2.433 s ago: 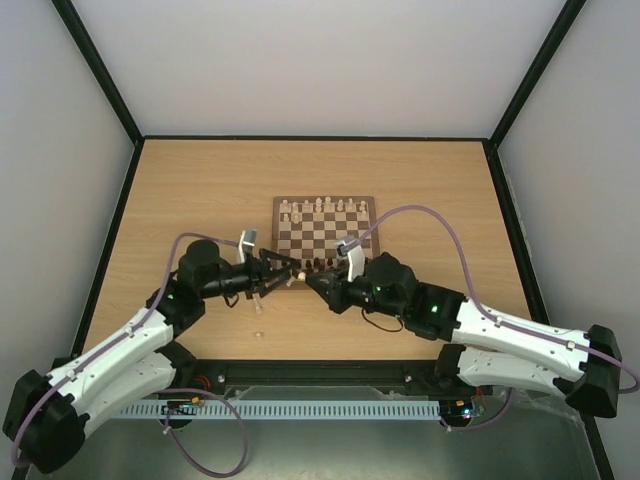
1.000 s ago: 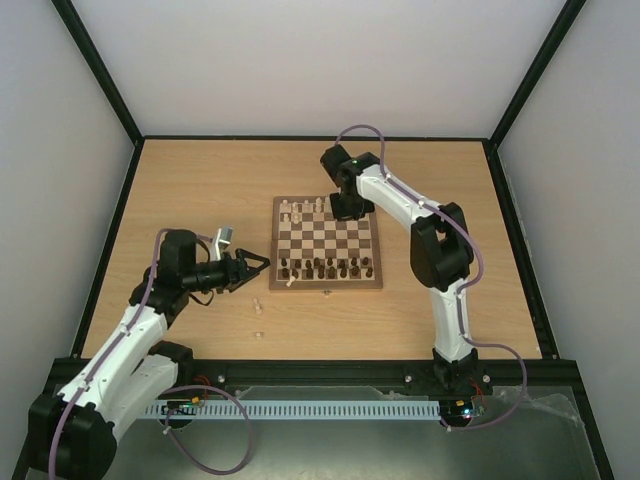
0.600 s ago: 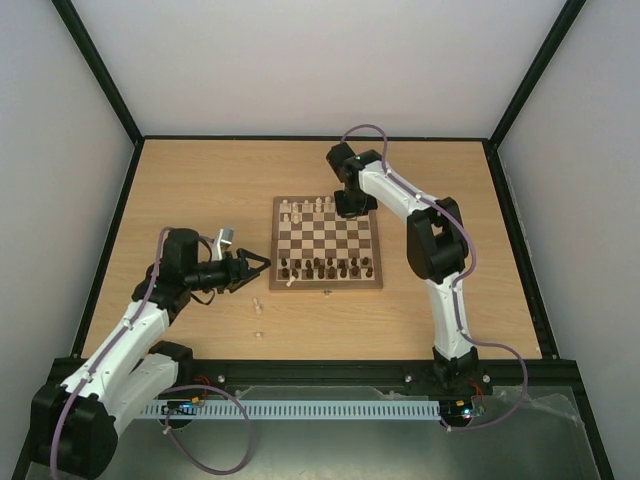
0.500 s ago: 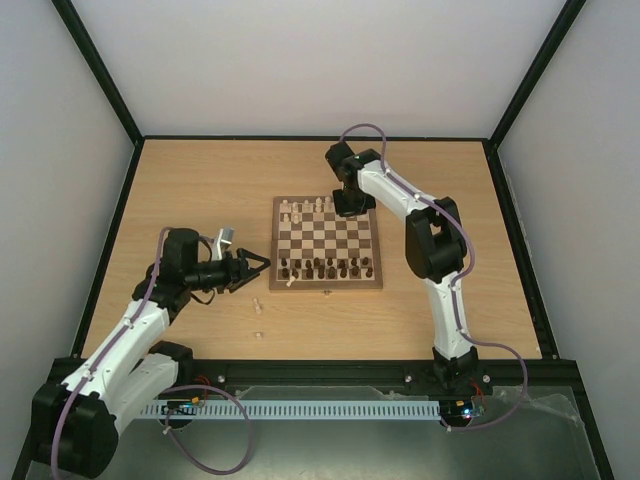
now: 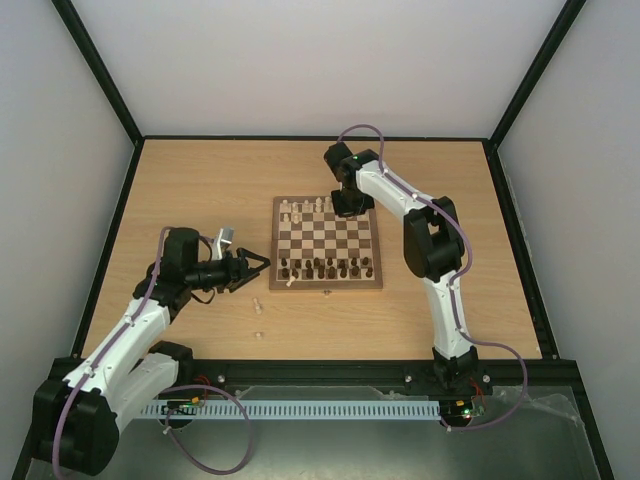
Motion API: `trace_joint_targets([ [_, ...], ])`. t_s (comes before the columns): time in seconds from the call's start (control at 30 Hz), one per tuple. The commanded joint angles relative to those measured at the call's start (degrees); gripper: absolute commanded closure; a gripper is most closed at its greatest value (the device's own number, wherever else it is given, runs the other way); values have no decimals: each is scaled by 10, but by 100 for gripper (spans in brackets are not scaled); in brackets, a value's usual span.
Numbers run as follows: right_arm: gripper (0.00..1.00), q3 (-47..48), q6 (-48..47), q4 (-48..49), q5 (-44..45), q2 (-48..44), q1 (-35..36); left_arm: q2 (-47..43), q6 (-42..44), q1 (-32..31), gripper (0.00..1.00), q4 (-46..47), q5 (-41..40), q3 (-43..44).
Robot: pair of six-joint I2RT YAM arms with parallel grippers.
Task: Set up the chess pieces on the board
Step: Place the chess piece on the chessboard, then pick up the chess piece at the center of the board.
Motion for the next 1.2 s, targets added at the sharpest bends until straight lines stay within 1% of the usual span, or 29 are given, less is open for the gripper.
trace_joint_targets([
  [0.0,86,11,-6,-25,-3,14,-3,4,8,5,32,10,12,4],
  [0.17,82,17,-8,-23,-3,13,-3,8,8,5,32,12,12,4],
  [0.33,81,33,-9,-28,0,16,-4,9,9,6,32,12,12,3],
  [0.4,78,37,-8,-31,1,13,-4,9,8,6,32,12,12,4],
  [0.57,75,25,-4,-27,-6,-27,-4,10,13,7,32,6,5,9],
  [0.7,69,-40,3,13,-33,-107,-4,4,35,8,30,-22,-18,13],
  [0.77,64,-92,10,49,-59,-162,4,1,37,8,26,-31,-28,11],
  [0.9,59,-195,25,113,-97,-269,39,-17,34,8,19,-53,-50,3],
  [1.03,58,-287,45,146,-98,-370,104,-45,27,10,16,-72,-70,-8],
  [1.13,58,-346,64,162,-87,-417,176,-80,25,14,15,-96,-98,-12],
  [1.17,58,-366,70,166,-82,-428,200,-99,25,14,13,-108,-113,-11],
])
